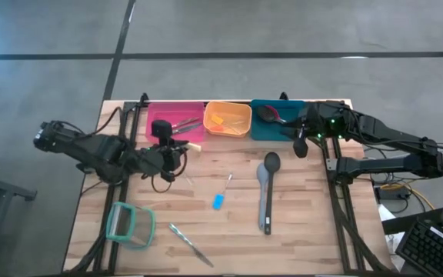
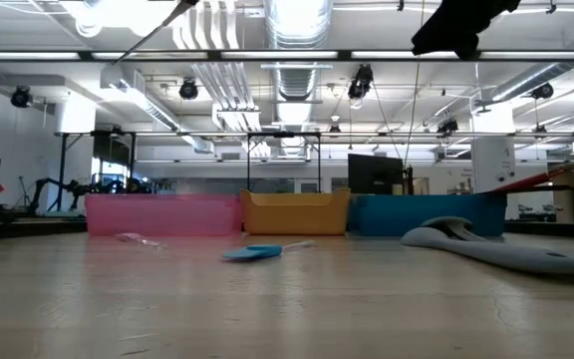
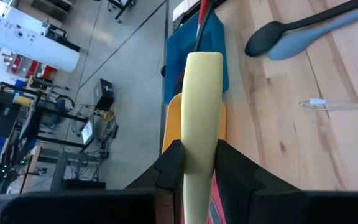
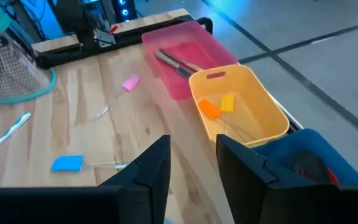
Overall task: Pick & Place Kitchen Items
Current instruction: Put the yellow knife into the red bin
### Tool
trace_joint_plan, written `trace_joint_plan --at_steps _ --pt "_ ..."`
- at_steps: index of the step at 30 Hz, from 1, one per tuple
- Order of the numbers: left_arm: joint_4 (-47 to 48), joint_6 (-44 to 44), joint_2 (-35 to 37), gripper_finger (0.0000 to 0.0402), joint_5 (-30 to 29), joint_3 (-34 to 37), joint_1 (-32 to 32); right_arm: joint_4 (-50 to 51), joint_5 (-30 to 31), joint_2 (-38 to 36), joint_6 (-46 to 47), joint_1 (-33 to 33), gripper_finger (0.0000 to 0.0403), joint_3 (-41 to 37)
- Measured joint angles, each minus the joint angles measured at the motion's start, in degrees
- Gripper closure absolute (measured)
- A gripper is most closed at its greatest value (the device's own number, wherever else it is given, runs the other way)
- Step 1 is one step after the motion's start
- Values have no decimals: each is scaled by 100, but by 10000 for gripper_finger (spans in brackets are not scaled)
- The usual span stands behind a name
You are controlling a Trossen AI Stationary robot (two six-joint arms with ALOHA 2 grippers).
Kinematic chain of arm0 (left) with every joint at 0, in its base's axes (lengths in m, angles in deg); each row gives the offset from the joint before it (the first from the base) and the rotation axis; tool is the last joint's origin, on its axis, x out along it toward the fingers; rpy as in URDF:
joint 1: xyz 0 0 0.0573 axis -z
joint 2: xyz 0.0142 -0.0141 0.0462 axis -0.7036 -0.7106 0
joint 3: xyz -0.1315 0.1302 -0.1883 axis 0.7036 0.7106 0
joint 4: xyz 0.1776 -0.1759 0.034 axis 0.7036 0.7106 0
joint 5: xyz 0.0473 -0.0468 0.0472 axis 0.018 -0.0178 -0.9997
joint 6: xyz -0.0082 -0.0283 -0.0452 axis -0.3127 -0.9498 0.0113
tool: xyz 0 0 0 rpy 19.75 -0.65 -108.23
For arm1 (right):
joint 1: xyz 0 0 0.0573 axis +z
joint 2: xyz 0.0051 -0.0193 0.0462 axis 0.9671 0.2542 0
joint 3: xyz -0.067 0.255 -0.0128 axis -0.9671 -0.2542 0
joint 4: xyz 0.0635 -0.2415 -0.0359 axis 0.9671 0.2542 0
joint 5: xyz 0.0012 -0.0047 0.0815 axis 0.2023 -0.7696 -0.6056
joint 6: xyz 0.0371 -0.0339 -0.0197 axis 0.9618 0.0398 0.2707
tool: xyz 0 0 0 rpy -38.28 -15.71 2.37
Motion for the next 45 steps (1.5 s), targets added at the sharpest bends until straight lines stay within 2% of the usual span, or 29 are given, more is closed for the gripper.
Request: trace_joint_plan --at_steps 8,15,21,25,30,33,35,40,42,45 --pt "-27 77 62 334 0 139 -362 -198 35 -1 -714 0 317 0" --pt "-290 -23 82 334 -26 148 -1066 -972 1020 21 -1748 -2 345 0" --pt "-378 -192 82 334 60 172 -1573 -1044 1242 43 -2272 -17 357 0" --pt "-1239 212 102 334 171 513 -1693 -1025 1229 125 -2153 -15 358 -61" --pt "-2892 1231 289 334 1466 1478 -1823 -978 964 281 -2041 -15 342 -189" --pt "-3769 1563 510 334 1875 2034 -1955 -1045 569 365 -2021 -15 329 -271" --pt "-4426 1657 685 334 2373 2433 -2058 -1301 110 424 -1965 -13 320 -373" --pt "-6461 1763 1037 334 4464 3473 -2385 -2346 -1084 637 -1942 2 301 -812" --pt "-7241 1732 1095 334 4892 3867 -2483 -2733 -1252 762 -1942 7 295 -947" --pt "-8547 1547 1093 334 5203 4423 -2543 -3101 -1287 1076 -1888 17 286 -1010"
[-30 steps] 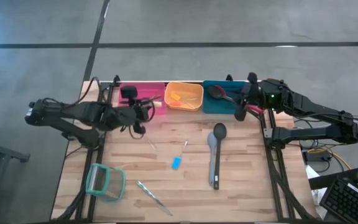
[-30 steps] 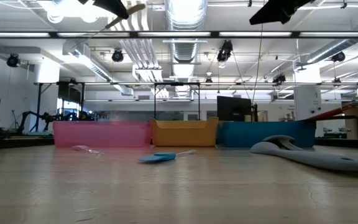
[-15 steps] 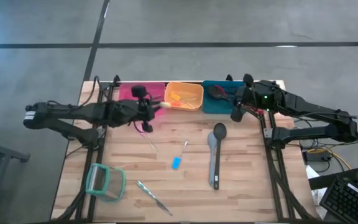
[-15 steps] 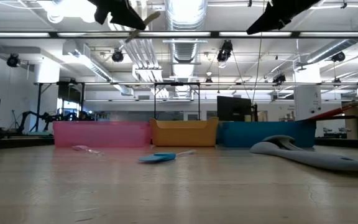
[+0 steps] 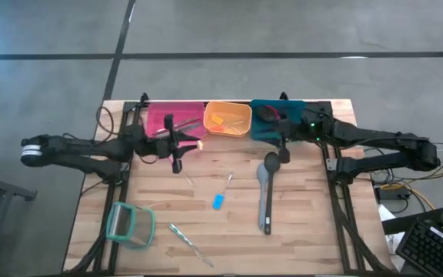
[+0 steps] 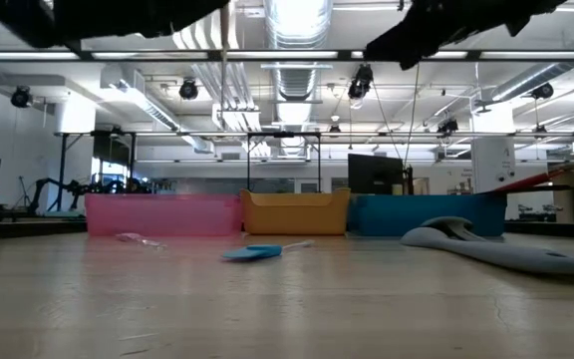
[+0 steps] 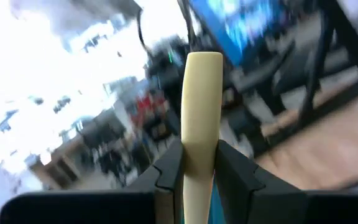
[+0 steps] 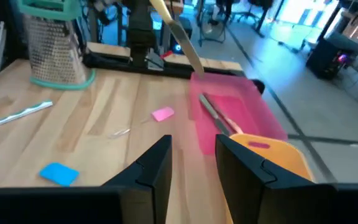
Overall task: Pick & Place Kitchen Items
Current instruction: Put the yellow knife into the red bin
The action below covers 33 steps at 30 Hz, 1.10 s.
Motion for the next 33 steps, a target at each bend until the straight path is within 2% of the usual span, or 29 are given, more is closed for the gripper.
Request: trace_joint_plan --at_steps 6,10,16,24,33 --pt "-2545 -459 -233 334 104 941 4 -1100 -529 889 -72 247 263 -7" --pt "-3369 -1055 -397 334 22 1267 4 -1749 -538 1397 -287 514 247 101" --pt "-3593 -1532 -725 334 -642 1301 0 -2500 -502 2019 -638 866 227 423" --pt "-3663 -1673 -1186 334 -661 918 6 -2660 518 2791 -499 1024 201 1222" --pt "-3664 -1641 -1448 334 -659 782 6 -2510 565 3369 -151 1024 203 1965"
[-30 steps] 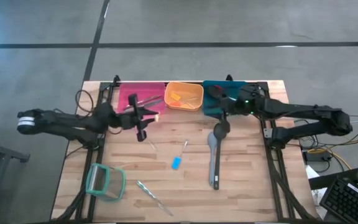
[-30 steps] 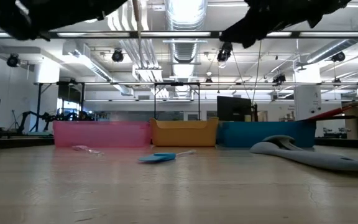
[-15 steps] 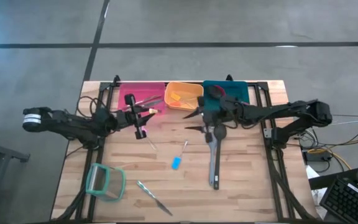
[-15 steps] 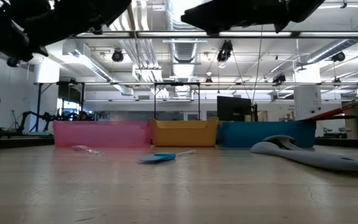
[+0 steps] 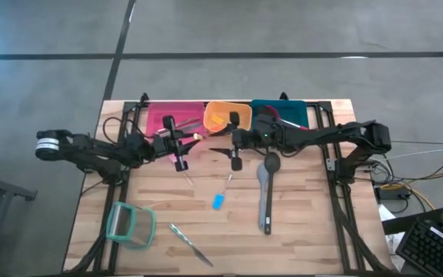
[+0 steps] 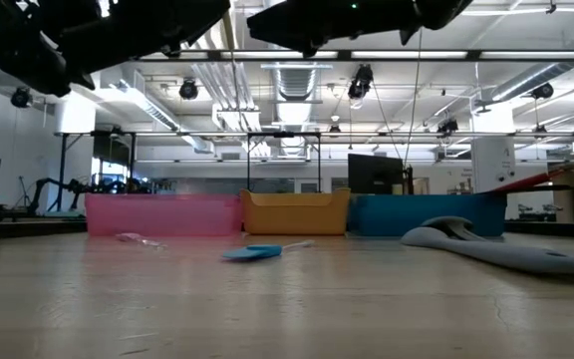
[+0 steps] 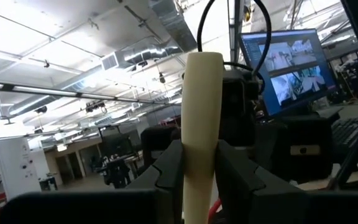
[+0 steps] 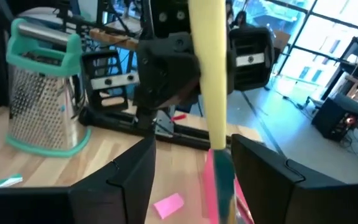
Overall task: Pick & Place Kitchen Items
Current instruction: Put the yellow knife into the red bin
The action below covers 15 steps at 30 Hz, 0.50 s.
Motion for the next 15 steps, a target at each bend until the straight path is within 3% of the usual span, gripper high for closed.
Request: trace_joint_plan --at_steps 7,15 --pt "26 -7 13 334 106 -9 2 20 -20 549 -31 -4 227 518" --pt "34 -9 9 334 173 -9 2 12 -26 665 -29 -4 252 664"
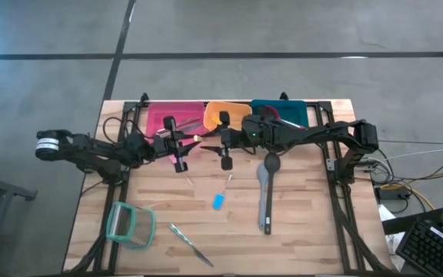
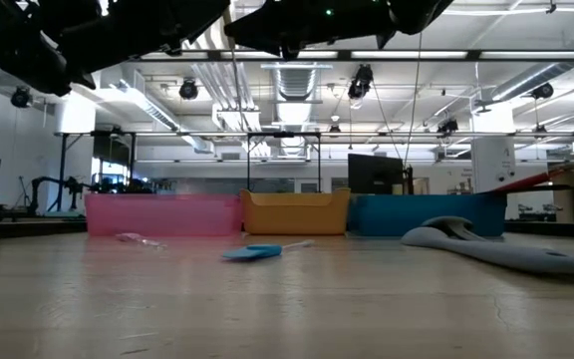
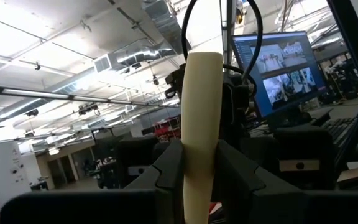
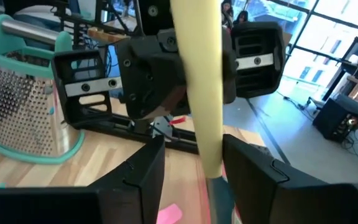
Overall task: Pick & Place Kitchen Items
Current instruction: Put the yellow knife into the red bin
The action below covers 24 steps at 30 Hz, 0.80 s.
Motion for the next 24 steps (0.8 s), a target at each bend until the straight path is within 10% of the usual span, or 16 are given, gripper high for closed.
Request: trace_joint_plan --at_steps 24 --pt "7 -173 9 334 238 -33 0 -153 -22 27 -51 -20 371 68"
